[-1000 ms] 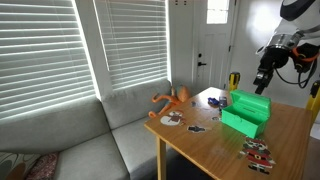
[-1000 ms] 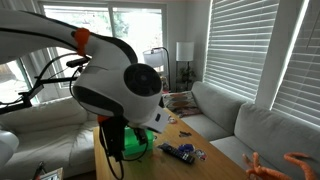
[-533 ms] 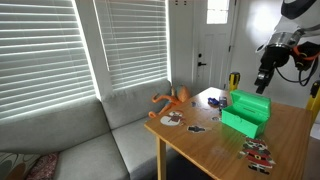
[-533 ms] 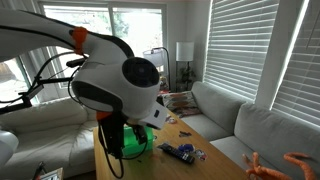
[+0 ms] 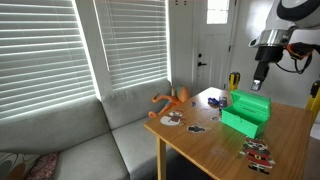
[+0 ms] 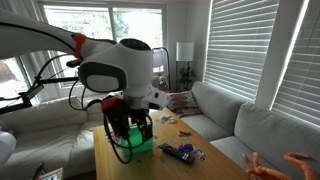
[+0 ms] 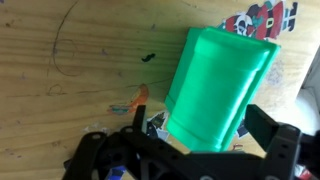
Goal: Open the green container
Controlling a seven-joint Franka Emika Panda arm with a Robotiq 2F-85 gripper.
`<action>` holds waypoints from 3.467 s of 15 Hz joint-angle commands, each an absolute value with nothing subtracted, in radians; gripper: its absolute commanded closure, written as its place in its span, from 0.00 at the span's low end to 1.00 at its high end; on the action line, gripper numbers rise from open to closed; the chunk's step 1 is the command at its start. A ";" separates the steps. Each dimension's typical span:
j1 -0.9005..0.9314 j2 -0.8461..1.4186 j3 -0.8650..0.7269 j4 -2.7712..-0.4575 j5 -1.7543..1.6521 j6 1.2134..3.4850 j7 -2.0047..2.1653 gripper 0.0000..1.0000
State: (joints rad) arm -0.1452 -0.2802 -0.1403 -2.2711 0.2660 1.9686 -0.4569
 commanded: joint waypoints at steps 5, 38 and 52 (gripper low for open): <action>-0.072 -0.316 -0.066 -2.274 0.062 1.991 -0.308 0.00; -0.020 -0.307 0.073 -2.317 -0.372 1.912 0.043 0.00; -0.029 -0.346 0.030 -2.323 -0.358 1.910 0.037 0.00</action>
State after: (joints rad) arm -0.0306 -0.3215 0.0390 -2.3131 -0.3502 1.8961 0.0322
